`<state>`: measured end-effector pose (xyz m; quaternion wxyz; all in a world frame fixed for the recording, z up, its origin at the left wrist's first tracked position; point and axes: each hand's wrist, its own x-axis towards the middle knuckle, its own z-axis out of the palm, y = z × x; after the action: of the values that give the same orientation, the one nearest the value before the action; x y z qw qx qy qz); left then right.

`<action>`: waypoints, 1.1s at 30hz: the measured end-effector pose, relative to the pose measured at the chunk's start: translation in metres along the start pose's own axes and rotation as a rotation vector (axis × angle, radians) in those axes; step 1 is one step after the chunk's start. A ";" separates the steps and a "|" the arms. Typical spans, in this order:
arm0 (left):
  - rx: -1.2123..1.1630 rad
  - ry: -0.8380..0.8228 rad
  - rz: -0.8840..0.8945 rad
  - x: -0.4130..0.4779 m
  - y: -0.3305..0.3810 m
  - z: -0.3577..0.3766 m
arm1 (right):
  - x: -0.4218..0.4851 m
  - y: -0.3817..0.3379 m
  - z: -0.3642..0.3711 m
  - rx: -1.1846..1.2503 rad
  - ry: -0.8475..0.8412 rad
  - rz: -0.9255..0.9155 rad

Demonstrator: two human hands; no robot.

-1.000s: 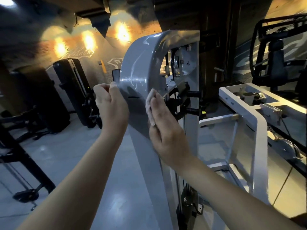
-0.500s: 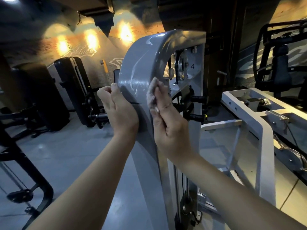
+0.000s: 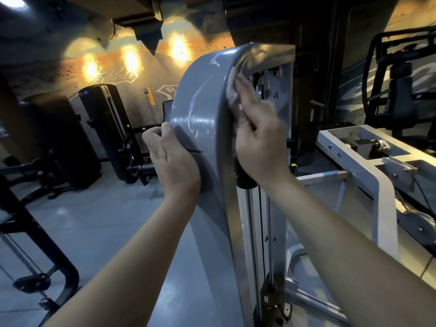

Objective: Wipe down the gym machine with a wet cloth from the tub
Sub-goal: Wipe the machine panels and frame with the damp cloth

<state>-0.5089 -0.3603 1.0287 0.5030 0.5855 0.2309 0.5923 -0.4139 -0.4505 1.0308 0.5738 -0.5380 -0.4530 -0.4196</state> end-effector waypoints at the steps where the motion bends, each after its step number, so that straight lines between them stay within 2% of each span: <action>1: 0.023 0.010 0.018 0.001 -0.002 0.000 | 0.004 0.003 0.001 0.014 0.004 0.063; 3: 0.013 0.007 0.056 0.002 -0.005 -0.001 | 0.001 -0.004 0.001 -0.014 0.017 0.072; 7: 0.028 0.009 0.055 0.005 -0.009 -0.001 | -0.042 -0.017 -0.004 -0.045 -0.015 -0.128; 9: 0.046 0.008 0.068 0.004 -0.009 -0.002 | -0.025 -0.007 -0.006 -0.104 -0.037 -0.184; 12: 0.058 0.006 0.084 0.005 -0.009 -0.002 | 0.015 0.009 0.004 -0.211 -0.026 -0.115; 15: 0.054 0.008 0.069 0.004 -0.009 0.000 | 0.021 0.008 0.006 -0.194 -0.024 -0.049; 19: 0.039 0.015 0.103 0.004 -0.009 -0.001 | -0.020 -0.005 -0.006 -0.153 -0.078 -0.148; 21: 0.044 0.014 0.115 0.004 -0.010 -0.001 | -0.012 0.001 -0.006 -0.147 -0.078 -0.186; 27: 0.032 0.025 0.088 0.004 -0.009 0.000 | 0.001 0.012 0.000 -0.139 -0.017 -0.121; 30: 0.008 0.041 0.081 0.003 -0.009 0.001 | -0.031 0.007 -0.010 -0.135 -0.080 -0.205; 33: 0.016 0.061 0.093 0.004 -0.008 0.001 | -0.020 0.013 -0.012 -0.167 -0.137 -0.304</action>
<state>-0.5046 -0.3540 1.0234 0.4629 0.5812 0.2236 0.6308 -0.4052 -0.4618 1.0076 0.4249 -0.5366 -0.5307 -0.4999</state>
